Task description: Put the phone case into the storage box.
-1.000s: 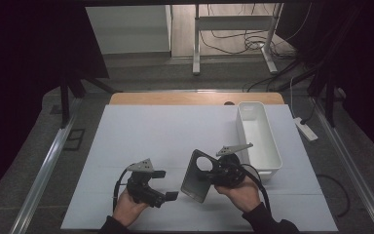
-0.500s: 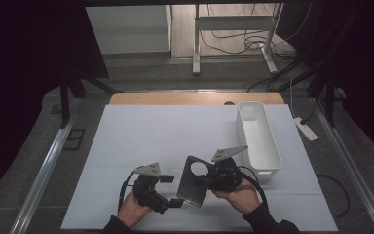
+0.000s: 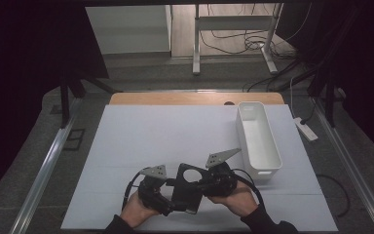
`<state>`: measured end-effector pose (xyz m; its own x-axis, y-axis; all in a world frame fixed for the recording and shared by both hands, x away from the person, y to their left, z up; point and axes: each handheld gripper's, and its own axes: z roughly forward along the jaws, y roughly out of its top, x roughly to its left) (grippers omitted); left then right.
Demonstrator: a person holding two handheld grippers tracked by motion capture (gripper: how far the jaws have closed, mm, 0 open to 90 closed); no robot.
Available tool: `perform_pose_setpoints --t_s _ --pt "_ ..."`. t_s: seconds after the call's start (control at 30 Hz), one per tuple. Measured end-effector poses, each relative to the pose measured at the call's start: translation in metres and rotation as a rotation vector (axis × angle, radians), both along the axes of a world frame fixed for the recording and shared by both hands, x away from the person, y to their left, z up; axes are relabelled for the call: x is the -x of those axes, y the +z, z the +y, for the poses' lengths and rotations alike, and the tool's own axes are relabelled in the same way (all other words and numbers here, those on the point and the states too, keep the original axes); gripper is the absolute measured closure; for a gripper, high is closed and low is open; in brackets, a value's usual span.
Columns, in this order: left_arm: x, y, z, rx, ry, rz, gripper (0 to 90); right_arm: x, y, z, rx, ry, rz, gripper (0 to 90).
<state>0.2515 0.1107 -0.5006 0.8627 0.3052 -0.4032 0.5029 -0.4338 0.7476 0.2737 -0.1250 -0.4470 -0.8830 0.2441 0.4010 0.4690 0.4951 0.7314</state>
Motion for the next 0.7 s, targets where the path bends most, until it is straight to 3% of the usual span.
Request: perform_pose_setpoints --t_s 0.03,0.1,0.13,0.23,0.37,0.5,0.7 --pt "0.0008 0.0004 -0.0003 -0.007 -0.01 -0.012 8.2 0.0004 0.0002 0.0003 0.001 0.003 0.002 85.8" --pt "0.0019 0.001 -0.0009 -0.005 -0.02 -0.013 21.8 0.001 0.0003 0.0008 -0.001 0.014 -0.001 85.9" --pt "0.002 0.0011 -0.0007 0.001 -0.027 -0.013 21.8 0.001 0.0003 0.0008 -0.001 0.014 -0.001 85.9" --pt "0.002 0.001 0.0009 0.022 -0.046 0.002 41.3 0.0011 0.0008 0.0003 -0.007 0.023 -0.002 85.8" --pt "0.0015 0.0009 0.0022 0.047 -0.076 0.009 60.2 0.0012 0.0012 0.0001 -0.016 0.035 0.004 85.8" --pt "0.0015 0.0013 0.0028 0.076 -0.107 0.023 72.3 0.0009 0.0011 0.0003 -0.022 0.046 0.003 85.8" --pt "-0.0017 -0.0007 0.0049 0.116 -0.164 0.05 79.0 0.0011 0.0015 0.0003 -0.034 0.069 0.013 85.8"
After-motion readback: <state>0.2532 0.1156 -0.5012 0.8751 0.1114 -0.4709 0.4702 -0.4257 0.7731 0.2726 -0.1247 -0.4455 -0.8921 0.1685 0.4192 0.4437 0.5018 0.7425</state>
